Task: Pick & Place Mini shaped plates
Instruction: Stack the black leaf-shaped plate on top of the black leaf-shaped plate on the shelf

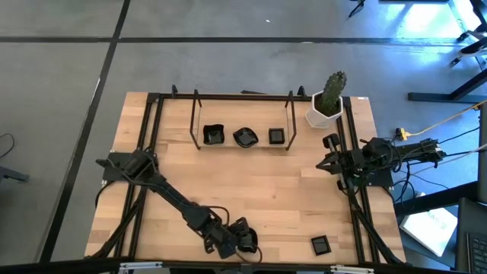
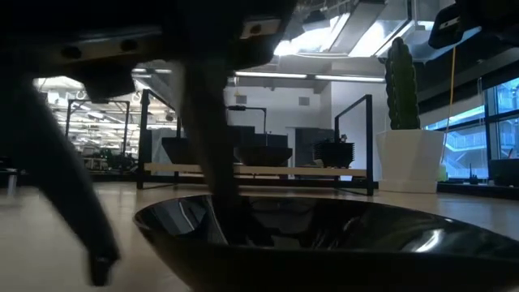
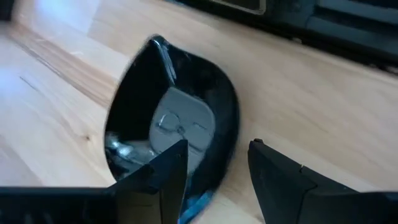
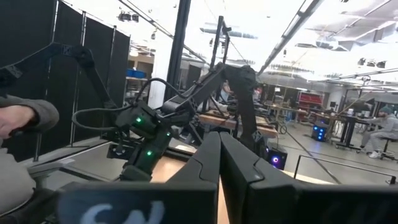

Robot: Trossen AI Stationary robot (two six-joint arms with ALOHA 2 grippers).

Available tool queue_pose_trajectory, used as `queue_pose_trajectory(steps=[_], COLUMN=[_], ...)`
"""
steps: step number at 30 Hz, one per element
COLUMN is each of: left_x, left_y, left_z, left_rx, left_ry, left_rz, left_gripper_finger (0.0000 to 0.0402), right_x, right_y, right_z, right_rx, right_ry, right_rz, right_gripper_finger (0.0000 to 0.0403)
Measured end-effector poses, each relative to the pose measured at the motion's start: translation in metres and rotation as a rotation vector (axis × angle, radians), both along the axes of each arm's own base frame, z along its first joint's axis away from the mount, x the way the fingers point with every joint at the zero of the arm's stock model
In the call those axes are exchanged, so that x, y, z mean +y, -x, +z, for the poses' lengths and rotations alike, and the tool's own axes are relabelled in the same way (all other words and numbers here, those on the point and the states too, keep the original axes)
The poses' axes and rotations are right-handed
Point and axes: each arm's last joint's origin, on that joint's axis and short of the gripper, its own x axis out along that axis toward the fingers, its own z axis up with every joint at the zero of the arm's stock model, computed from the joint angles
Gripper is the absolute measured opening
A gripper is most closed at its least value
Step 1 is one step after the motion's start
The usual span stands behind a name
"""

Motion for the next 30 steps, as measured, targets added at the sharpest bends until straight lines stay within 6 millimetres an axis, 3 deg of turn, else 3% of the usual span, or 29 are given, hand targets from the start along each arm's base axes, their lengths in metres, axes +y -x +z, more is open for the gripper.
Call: queue_pose_trajectory(steps=[8, 16, 19, 24, 30], left_x=[0.010, 0.006, 0.004, -0.001, 0.020], left_y=[-0.009, -0.006, -0.006, -0.009, -0.008], left_z=[-0.001, 0.000, 0.004, 0.024, 0.069], left_rx=[0.003, 0.004, -0.010, -0.013, -0.040], left_ry=[0.033, 0.029, 0.003, -0.065, -0.056], left_rz=[0.012, -0.003, -0.004, 0.044, 0.176], left_gripper_finger=[0.0131, 0.0018, 0.0005, 0.0003, 0.0002], right_x=[0.000, 0.000, 0.000, 0.000, 0.001], right_y=[0.000, -0.001, -0.001, -0.001, -0.002], right_z=[-0.001, -0.003, -0.003, -0.004, -0.008], right_rx=[0.019, 0.033, 0.036, 0.044, 0.101], right_ry=[-0.008, -0.007, -0.009, -0.016, -0.028], right_rz=[0.003, 0.004, 0.004, 0.010, 0.022], right_gripper_finger=[0.0006, 0.0006, 0.0006, 0.0006, 0.0006])
